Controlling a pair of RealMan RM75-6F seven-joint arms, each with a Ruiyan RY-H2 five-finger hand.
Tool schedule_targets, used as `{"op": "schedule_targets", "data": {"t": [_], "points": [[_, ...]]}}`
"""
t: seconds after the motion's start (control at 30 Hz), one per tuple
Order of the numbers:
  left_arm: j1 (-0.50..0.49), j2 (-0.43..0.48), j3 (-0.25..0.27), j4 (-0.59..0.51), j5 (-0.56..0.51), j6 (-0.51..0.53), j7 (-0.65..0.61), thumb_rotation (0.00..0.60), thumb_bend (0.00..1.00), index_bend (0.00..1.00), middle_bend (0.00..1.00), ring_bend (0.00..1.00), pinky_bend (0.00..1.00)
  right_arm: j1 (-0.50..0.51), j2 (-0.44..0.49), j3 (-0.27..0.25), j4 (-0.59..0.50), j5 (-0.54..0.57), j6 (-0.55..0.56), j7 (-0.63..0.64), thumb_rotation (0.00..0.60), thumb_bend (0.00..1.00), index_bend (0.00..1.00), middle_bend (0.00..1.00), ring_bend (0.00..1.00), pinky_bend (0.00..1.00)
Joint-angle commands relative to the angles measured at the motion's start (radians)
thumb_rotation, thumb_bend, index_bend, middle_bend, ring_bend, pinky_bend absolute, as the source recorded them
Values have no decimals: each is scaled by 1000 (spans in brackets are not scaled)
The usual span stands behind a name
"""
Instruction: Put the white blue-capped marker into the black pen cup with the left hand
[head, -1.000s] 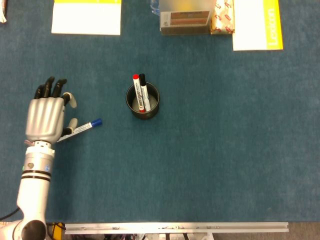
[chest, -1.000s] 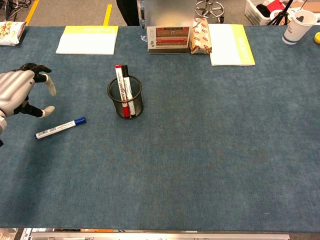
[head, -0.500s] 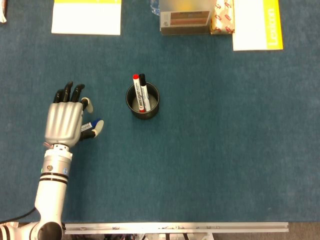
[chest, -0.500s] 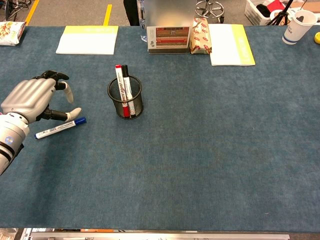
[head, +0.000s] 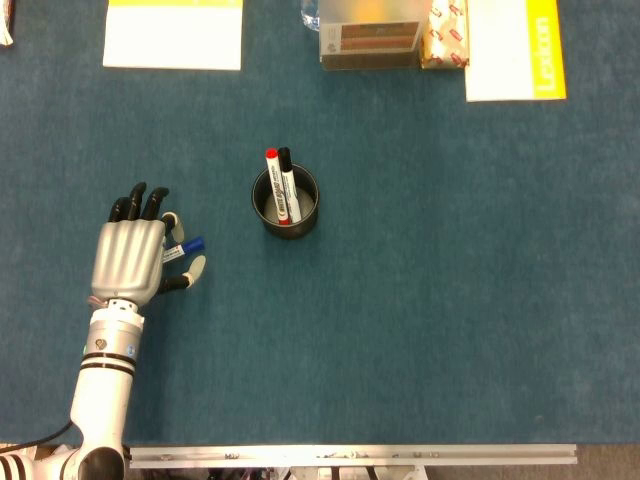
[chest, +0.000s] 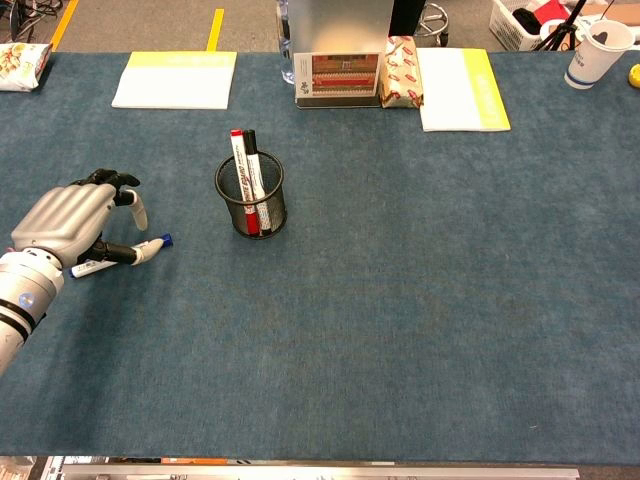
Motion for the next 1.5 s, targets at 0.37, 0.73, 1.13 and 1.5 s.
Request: {"op": "schedule_targets", "data": {"t": [0.37, 0.73, 1.13, 1.5], "points": [[-6, -14, 7, 70, -5, -27, -29, 352, 260, 445, 115, 18, 133, 0, 0, 1, -1, 2, -3, -1, 600, 0, 297, 255, 219, 383], [-8, -27, 2, 119, -19, -41, -48, 351, 260, 445, 114, 17, 133, 0, 0, 2, -1, 3, -6, -4, 600, 0, 297, 255, 220, 383], [-6, -40, 11, 139, -13, -52, -66, 351, 260, 445, 114, 17, 133, 0, 0, 3, 1, 5, -7, -3, 600, 0, 297, 255, 219, 383], [0, -45, 22, 168, -8, -58, -71, 350, 260, 446, 114, 17, 132, 1, 0, 4, 0, 5, -9, -3, 600, 0, 297, 255, 219, 383]]}}
